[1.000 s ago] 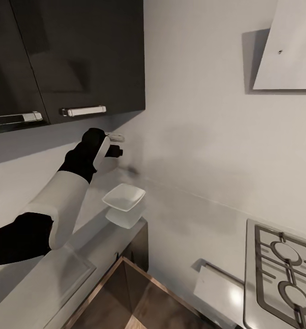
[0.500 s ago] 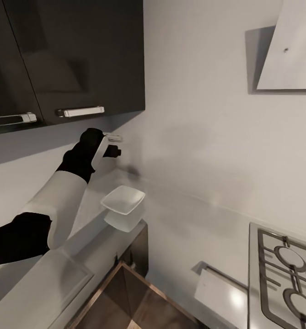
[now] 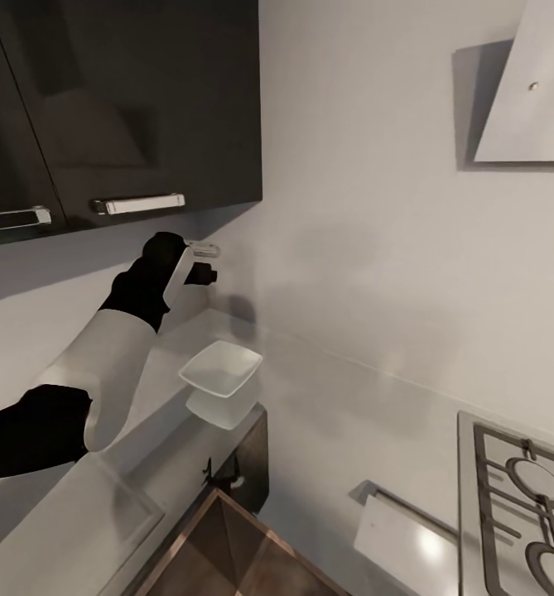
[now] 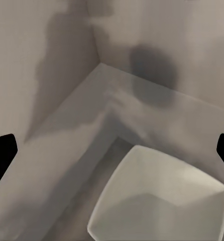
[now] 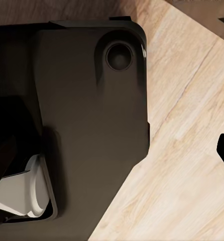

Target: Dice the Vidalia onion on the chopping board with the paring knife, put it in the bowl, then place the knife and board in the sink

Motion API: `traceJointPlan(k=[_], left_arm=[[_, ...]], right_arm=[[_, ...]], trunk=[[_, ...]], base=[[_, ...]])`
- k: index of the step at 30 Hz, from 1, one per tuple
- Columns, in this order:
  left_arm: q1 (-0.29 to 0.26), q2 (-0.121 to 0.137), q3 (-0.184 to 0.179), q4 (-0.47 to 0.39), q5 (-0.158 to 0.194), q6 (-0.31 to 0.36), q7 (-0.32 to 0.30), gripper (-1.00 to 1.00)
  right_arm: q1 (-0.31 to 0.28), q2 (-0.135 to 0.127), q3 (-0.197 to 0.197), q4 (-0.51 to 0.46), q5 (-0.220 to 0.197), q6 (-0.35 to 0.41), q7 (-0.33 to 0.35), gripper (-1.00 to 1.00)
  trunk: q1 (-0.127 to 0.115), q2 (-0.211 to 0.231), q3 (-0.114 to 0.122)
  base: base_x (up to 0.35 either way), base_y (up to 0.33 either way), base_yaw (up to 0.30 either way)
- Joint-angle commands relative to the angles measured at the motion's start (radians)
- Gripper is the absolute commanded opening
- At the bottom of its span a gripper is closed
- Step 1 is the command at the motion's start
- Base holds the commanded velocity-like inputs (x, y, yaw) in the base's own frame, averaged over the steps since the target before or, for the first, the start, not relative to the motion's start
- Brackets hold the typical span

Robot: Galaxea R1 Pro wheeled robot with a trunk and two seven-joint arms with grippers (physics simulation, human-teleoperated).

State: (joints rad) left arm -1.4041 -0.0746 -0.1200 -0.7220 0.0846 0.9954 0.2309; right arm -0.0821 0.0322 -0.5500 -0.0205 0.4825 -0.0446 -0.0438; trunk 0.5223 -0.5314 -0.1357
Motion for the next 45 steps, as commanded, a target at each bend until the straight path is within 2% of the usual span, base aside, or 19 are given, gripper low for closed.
traceJointPlan(k=[1, 45], left_arm=[[-0.001, 0.001, -0.003, -0.001, 0.009, 0.003, 0.008, 1.00], [-0.001, 0.003, -0.003, 0.046, 0.007, 0.003, 0.009, 1.00]], right_arm=[[-0.001, 0.000, -0.008, 0.001, 0.010, -0.003, -0.004, 1.00], [-0.001, 0.000, -0.008, 0.001, 0.010, -0.004, -0.002, 1.00]], trunk=[[0.001, -0.002, -0.002], [0.001, -0.002, -0.002]], base=[[0.074, 0.000, 0.000], [0.006, 0.000, 0.000]])
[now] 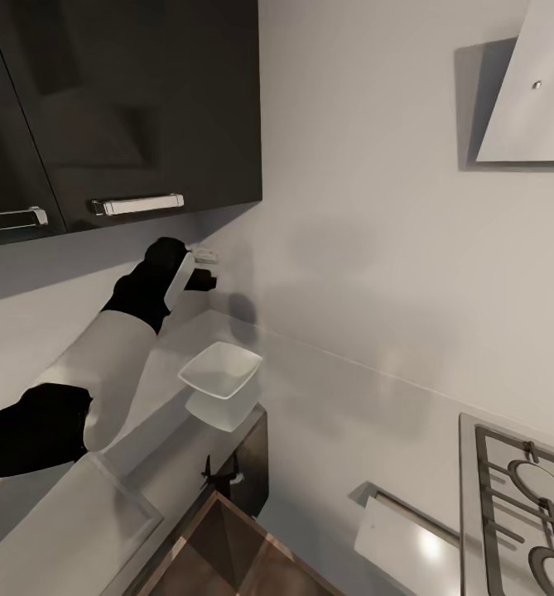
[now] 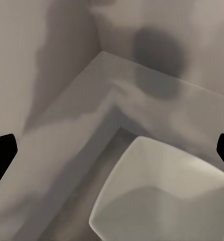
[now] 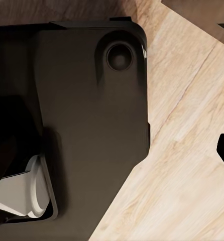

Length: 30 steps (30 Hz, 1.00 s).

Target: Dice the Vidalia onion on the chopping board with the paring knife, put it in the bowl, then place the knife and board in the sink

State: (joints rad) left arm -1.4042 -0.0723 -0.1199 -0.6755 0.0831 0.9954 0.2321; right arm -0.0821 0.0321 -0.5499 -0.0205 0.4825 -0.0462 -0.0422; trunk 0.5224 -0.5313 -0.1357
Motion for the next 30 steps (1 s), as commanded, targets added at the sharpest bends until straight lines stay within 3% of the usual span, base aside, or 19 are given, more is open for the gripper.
traceJointPlan(k=[1, 7, 23, 30], left_arm=[[-0.001, 0.002, -0.003, 0.000, 0.009, 0.003, 0.008, 1.00], [-0.001, 0.007, -0.003, 0.042, 0.009, -0.004, 0.007, 1.00], [-0.001, 0.039, -0.003, 0.307, 0.015, -0.183, 0.001, 1.00], [-0.001, 0.046, -0.003, 0.331, 0.017, -0.189, 0.000, 1.00]], right_arm=[[-0.001, 0.000, -0.009, 0.001, 0.010, -0.003, -0.004, 1.00], [-0.001, 0.000, -0.009, 0.001, 0.010, -0.003, -0.004, 1.00], [-0.001, -0.002, -0.010, 0.001, 0.010, -0.003, -0.005, 1.00], [-0.001, -0.002, -0.010, 0.001, 0.010, -0.003, -0.005, 1.00]], trunk=[[0.000, -0.002, -0.002], [0.000, -0.002, -0.002], [0.000, -0.002, -0.002], [0.000, -0.002, -0.002]], base=[[0.000, 0.000, 0.000], [0.000, 0.000, 0.000], [0.000, 0.000, 0.000], [0.000, 0.000, 0.000]])
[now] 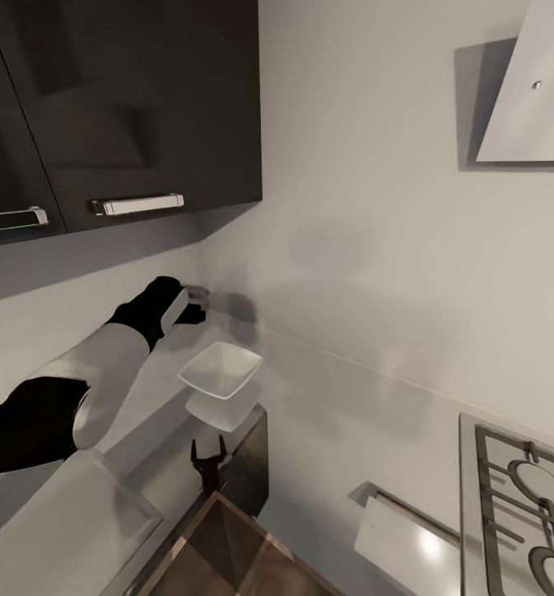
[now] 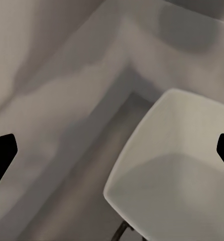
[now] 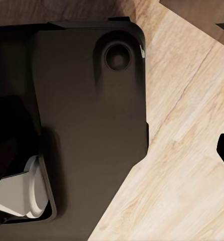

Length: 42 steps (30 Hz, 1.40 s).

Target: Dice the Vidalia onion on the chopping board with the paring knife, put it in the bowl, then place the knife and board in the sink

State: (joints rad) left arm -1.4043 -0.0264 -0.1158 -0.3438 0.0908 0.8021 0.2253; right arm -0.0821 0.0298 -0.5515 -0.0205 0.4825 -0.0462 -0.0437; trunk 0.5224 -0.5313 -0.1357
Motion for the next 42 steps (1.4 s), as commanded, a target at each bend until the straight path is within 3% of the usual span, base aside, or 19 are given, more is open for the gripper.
traceJointPlan(k=[1, 5, 10, 42], left_arm=[[-0.001, 0.001, -0.007, 0.004, 0.010, 0.004, 0.006, 1.00], [-0.001, 0.002, -0.007, 0.033, 0.010, -0.009, 0.006, 1.00], [-0.001, 0.001, -0.007, 0.087, 0.012, -0.077, 0.006, 1.00], [0.000, 0.001, -0.007, 0.134, 0.013, -0.111, 0.004, 1.00]], right_arm=[[-0.001, 0.001, -0.008, 0.001, 0.010, -0.003, -0.004, 1.00], [-0.001, 0.002, -0.008, 0.001, 0.010, -0.002, -0.004, 1.00], [-0.001, 0.001, -0.008, 0.001, 0.010, -0.001, -0.004, 1.00], [-0.001, 0.001, -0.008, 0.002, 0.010, -0.001, -0.004, 1.00]], trunk=[[0.000, -0.002, -0.002], [0.000, -0.002, -0.002], [0.000, -0.002, -0.002], [0.000, -0.002, -0.048]], base=[[0.000, 0.000, 0.000], [0.000, 0.000, 0.000], [0.000, 0.000, 0.000], [0.000, 0.000, 0.000]])
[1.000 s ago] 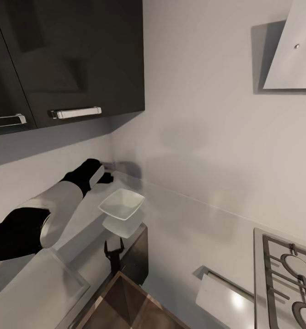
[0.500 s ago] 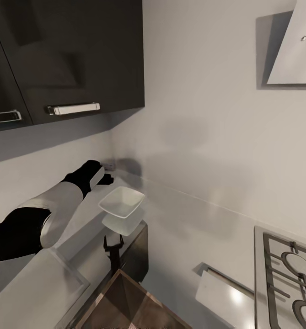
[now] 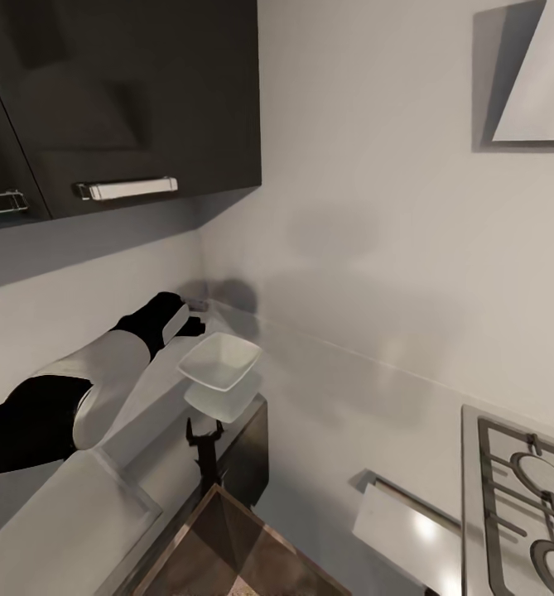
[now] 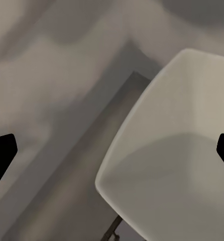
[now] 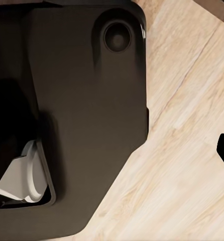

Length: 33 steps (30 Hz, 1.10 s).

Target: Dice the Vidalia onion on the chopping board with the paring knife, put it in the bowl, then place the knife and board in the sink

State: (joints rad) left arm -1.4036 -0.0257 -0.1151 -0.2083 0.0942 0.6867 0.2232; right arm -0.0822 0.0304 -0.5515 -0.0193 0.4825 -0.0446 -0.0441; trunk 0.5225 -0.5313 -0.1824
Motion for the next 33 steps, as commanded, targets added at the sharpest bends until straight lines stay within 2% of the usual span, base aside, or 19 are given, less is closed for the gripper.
traceJointPlan(k=[1, 8, 17, 23, 33], left_arm=[[-0.001, 0.000, -0.008, -0.001, 0.010, 0.003, 0.006, 1.00], [0.000, 0.002, -0.008, 0.017, 0.010, -0.038, 0.005, 1.00], [0.000, 0.015, -0.008, 0.042, 0.013, -0.059, 0.000, 1.00], [0.000, 0.043, -0.008, 0.080, 0.013, -0.121, -0.077, 1.00], [-0.001, 0.047, -0.008, 0.098, 0.013, -0.127, -0.088, 1.00]], right_arm=[[-0.001, 0.000, -0.008, 0.001, 0.010, -0.003, -0.004, 1.00], [-0.001, 0.000, -0.008, 0.001, 0.010, -0.003, -0.004, 1.00], [-0.001, 0.000, -0.008, 0.000, 0.010, -0.003, -0.004, 1.00], [-0.001, -0.001, -0.008, 0.000, 0.010, -0.003, -0.004, 1.00], [-0.001, -0.001, -0.008, 0.000, 0.010, -0.004, -0.004, 1.00]], trunk=[[0.000, -0.002, -0.003], [0.000, -0.002, -0.015], [0.000, -0.002, -0.029], [0.000, -0.002, -0.039], [0.000, -0.002, -0.055]], base=[[0.000, 0.000, 0.000], [0.000, 0.000, 0.000], [0.000, 0.000, 0.000], [0.000, 0.000, 0.000], [0.000, 0.000, 0.000]])
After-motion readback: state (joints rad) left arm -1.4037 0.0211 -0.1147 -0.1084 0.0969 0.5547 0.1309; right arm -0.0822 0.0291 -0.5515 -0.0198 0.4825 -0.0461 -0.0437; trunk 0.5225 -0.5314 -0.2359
